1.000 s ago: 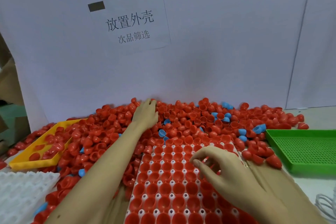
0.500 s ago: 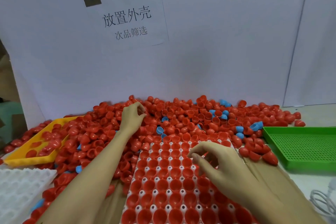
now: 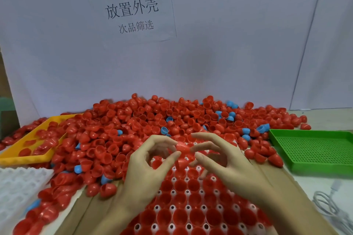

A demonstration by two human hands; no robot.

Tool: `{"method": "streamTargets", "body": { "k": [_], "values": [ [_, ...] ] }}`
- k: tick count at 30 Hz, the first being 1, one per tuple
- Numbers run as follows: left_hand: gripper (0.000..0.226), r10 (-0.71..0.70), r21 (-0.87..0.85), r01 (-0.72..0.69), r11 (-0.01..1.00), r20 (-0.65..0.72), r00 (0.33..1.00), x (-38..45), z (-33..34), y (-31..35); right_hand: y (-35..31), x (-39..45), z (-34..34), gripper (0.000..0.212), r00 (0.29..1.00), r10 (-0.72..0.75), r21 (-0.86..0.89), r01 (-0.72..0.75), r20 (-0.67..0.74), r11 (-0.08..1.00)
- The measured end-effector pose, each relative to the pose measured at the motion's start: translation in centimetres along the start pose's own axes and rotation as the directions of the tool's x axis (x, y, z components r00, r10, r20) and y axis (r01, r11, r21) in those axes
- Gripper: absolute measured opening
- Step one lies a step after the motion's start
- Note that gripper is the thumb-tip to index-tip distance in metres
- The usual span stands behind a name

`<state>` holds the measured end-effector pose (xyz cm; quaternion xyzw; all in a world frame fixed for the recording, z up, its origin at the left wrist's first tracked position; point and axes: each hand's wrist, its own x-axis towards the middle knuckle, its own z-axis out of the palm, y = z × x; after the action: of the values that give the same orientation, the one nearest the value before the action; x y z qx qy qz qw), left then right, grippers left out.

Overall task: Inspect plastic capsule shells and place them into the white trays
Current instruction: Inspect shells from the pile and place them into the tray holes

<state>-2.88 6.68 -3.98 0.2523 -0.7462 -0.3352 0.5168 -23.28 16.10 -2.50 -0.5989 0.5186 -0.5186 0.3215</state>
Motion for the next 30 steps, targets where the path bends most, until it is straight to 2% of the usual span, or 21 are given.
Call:
{"method": "streamTargets", "body": {
  "k": [2, 5, 7, 10, 14, 17, 20, 22, 24, 26, 28, 30],
  "values": [
    [0.024, -0.002, -0.046, 0.003, 0.999, 0.026, 1.0, -0.4, 0.3, 0.5, 0.0, -0.1, 0.4, 0.041, 0.998, -0.015, 0.023, 0.014, 0.061, 1.0],
    [0.023, -0.031, -0.122, 0.039, 0.992, 0.071, 0.997, -0.6, 0.4, 0.7, 0.1, 0.1, 0.6, 0.031, 0.999, -0.03, -0.013, 0.03, 0.028, 0.999],
    [0.023, -0.052, -0.165, 0.067, 0.984, 0.095, 0.994, -0.7, 0.2, 0.7, 0.2, 0.2, 0.5, 0.024, 1.0, -0.01, 0.023, 0.01, 0.012, 1.0],
    [0.021, -0.069, -0.194, 0.094, 0.977, 0.132, 0.989, -0.9, 0.1, 0.7, 0.3, 0.2, 0.3, 0.021, 0.999, 0.008, 0.059, -0.011, 0.046, 0.998],
    [0.018, -0.112, -0.221, 0.145, 0.964, 0.153, 0.982, -0.9, -0.4, 0.2, 0.7, 0.4, 0.1, 0.019, 0.997, 0.019, 0.01, -0.02, 0.074, 1.0],
    [0.02, -0.179, -0.233, 0.199, 0.952, 0.106, 0.978, -0.4, -1.5, -0.7, 1.2, 0.9, -0.8, 0.021, 0.996, 0.084, -0.097, -0.08, 0.041, 0.992],
    [0.02, -0.249, -0.267, 0.259, 0.928, 0.071, 0.966, 0.4, -2.5, -1.5, 1.0, 2.6, -2.0, 0.021, 0.979, 0.175, -0.206, -0.15, 0.106, 0.967],
    [0.023, -0.3, -0.313, 0.308, 0.899, 0.074, 0.951, 0.7, -2.9, -1.8, 0.7, 4.6, -2.7, 0.027, 0.98, 0.183, -0.221, -0.163, 0.074, 0.962],
    [0.028, -0.343, -0.366, 0.35, 0.862, 0.087, 0.935, 0.7, -3.0, -1.9, 0.6, 6.8, -3.5, 0.043, 0.984, 0.173, -0.101, -0.177, -0.042, 0.979],
    [0.029, -0.364, -0.392, 0.374, 0.841, 0.101, 0.926, 0.7, -3.1, -1.9, 0.7, 8.4, -4.1, 0.064, 0.972, 0.212, 0.025, -0.211, -0.099, 0.977],
    [0.029, -0.371, -0.406, 0.381, 0.831, 0.105, 0.922, 0.6, -3.1, -1.9, 1.2, 9.0, -4.1, 0.079, 0.959, 0.243, -0.039, -0.251, -0.147, 0.967],
    [0.029, -0.379, -0.409, 0.387, 0.826, 0.104, 0.92, 0.7, -3.2, -1.9, 1.6, 8.6, -3.7, 0.073, 0.956, 0.236, -0.071, -0.252, -0.176, 0.965]
  ]
}}
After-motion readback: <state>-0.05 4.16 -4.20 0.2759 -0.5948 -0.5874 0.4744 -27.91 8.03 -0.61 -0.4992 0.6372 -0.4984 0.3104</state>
